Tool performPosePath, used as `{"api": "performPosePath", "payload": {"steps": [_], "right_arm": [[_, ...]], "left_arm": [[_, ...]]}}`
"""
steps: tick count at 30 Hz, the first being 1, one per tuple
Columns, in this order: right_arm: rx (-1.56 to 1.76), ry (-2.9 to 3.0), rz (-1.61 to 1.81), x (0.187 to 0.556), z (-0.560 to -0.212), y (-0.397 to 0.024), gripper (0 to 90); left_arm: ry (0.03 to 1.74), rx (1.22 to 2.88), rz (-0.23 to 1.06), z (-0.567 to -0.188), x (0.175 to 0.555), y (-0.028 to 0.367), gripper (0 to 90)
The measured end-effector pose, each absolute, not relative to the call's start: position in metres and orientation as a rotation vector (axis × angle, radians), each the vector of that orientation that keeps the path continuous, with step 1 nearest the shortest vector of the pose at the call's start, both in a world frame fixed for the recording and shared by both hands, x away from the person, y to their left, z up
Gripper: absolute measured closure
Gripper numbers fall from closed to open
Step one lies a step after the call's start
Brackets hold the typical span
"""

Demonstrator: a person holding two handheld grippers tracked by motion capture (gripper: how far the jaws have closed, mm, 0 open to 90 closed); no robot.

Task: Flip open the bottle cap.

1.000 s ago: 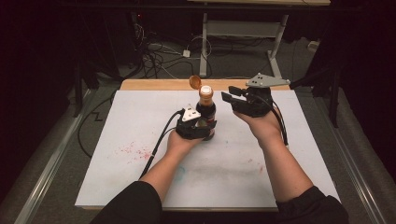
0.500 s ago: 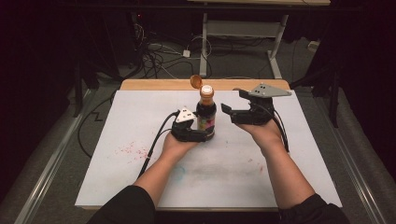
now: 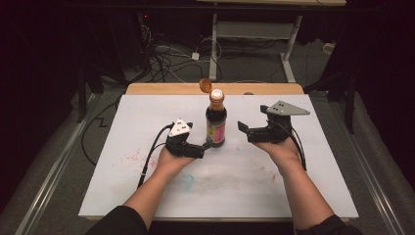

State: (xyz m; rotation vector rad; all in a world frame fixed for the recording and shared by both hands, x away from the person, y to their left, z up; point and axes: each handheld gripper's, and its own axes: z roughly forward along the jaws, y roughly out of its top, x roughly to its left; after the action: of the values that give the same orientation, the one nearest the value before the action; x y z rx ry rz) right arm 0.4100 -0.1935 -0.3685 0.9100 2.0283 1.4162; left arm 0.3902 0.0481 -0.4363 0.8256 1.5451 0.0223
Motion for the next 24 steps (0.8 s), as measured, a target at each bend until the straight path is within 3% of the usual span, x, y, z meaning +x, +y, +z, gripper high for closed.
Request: {"api": "performPosePath", "payload": {"steps": [24], "right_arm": [[1.052, 2.082, 1.275, 0.382, -0.458, -0.230, 0.2]], "left_arm": [[1.641, 0.862, 0.113, -0.468, 0.357, 0.116, 0.0]]}}
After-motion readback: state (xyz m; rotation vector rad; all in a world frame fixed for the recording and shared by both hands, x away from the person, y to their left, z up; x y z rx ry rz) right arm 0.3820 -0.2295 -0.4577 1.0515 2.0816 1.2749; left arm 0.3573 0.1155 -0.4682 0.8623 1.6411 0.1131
